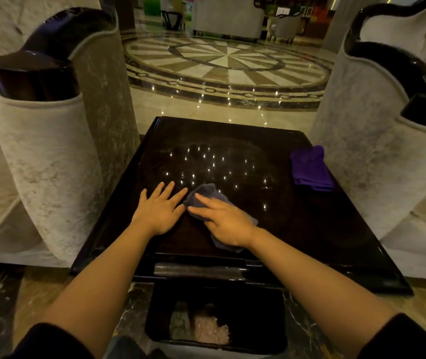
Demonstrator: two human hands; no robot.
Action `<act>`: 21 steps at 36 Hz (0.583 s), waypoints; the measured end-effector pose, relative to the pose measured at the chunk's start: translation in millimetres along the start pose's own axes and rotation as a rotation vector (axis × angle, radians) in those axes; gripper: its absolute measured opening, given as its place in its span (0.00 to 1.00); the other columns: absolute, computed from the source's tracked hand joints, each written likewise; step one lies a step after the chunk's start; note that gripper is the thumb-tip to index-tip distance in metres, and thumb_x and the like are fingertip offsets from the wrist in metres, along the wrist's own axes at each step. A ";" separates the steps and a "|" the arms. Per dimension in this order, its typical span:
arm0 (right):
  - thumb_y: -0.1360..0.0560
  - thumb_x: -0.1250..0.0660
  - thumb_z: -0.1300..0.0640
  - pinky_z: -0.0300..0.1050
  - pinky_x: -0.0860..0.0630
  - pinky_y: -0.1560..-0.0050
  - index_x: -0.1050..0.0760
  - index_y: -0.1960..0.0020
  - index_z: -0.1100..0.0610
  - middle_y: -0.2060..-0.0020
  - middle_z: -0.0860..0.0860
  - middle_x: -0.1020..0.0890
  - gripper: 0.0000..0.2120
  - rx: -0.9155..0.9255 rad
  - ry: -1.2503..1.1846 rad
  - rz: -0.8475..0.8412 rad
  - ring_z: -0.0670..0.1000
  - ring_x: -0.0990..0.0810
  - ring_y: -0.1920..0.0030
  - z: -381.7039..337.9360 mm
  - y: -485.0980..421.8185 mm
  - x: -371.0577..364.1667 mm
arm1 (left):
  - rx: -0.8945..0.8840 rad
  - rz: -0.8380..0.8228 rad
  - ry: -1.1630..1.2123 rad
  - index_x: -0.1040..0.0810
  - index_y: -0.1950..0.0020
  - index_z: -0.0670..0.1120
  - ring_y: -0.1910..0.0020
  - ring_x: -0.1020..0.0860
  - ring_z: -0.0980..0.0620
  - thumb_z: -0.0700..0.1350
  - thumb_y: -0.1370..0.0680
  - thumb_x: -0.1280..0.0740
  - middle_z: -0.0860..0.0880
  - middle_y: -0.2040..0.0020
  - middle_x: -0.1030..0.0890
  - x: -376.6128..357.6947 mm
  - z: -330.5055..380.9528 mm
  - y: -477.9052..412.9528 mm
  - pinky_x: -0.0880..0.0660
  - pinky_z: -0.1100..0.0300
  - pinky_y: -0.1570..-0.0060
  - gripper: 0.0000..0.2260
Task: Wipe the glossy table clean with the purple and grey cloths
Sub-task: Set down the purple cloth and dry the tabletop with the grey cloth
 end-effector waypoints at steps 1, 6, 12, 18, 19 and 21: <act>0.21 0.45 0.61 0.45 0.52 0.27 0.39 0.29 0.49 0.24 0.50 0.47 0.21 0.010 0.000 0.004 0.52 0.49 0.25 -4.4 3.7 -1.2 | -0.001 -0.007 0.000 0.56 0.26 0.58 0.24 0.58 0.48 0.58 0.21 0.55 0.49 0.23 0.56 -0.3 0.2 0.5 0.60 0.41 0.29 0.24; 0.22 0.45 0.62 0.45 0.49 0.27 0.38 0.30 0.51 0.25 0.50 0.44 0.21 0.013 0.000 0.051 0.52 0.47 0.26 -14.1 16.7 -3.2 | -0.021 -0.043 -0.009 0.57 0.26 0.58 0.25 0.60 0.47 0.60 0.21 0.54 0.48 0.23 0.58 -0.6 1.1 3.5 0.61 0.42 0.28 0.25; 0.23 0.44 0.64 0.49 0.42 0.29 0.36 0.31 0.52 0.26 0.51 0.41 0.22 0.083 0.005 0.066 0.54 0.43 0.26 -32.2 43.2 -8.6 | -0.025 -0.040 -0.005 0.57 0.26 0.57 0.25 0.61 0.47 0.56 0.20 0.53 0.47 0.23 0.58 -0.3 2.8 4.1 0.61 0.42 0.28 0.24; 0.24 0.44 0.67 0.52 0.39 0.30 0.35 0.31 0.52 0.26 0.51 0.42 0.23 0.207 0.035 0.014 0.54 0.45 0.26 -53.9 70.1 -15.7 | -0.023 -0.029 0.019 0.56 0.26 0.59 0.25 0.60 0.48 0.57 0.20 0.53 0.48 0.23 0.57 0.0 1.0 2.5 0.61 0.43 0.28 0.23; 0.24 0.44 0.67 0.53 0.38 0.30 0.34 0.31 0.52 0.26 0.51 0.41 0.23 0.211 0.027 0.011 0.54 0.44 0.26 -56.6 73.5 -15.5 | -0.024 -0.029 0.021 0.55 0.26 0.59 0.25 0.60 0.48 0.57 0.20 0.53 0.49 0.23 0.57 0.0 0.6 2.2 0.61 0.43 0.28 0.23; 0.24 0.44 0.68 0.54 0.37 0.30 0.32 0.33 0.53 0.27 0.51 0.39 0.22 0.232 -0.010 0.011 0.54 0.42 0.26 -63.1 81.0 -14.7 | -0.025 -0.031 0.026 0.55 0.26 0.59 0.25 0.60 0.48 0.57 0.20 0.53 0.49 0.23 0.57 -0.2 1.0 1.4 0.61 0.43 0.28 0.23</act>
Point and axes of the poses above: each hand's wrist, its own y-axis away from the middle knuckle, its own x-axis out of the back of the hand, z = x × y, the point moved 10 cm from there along -y, towards the middle knuckle
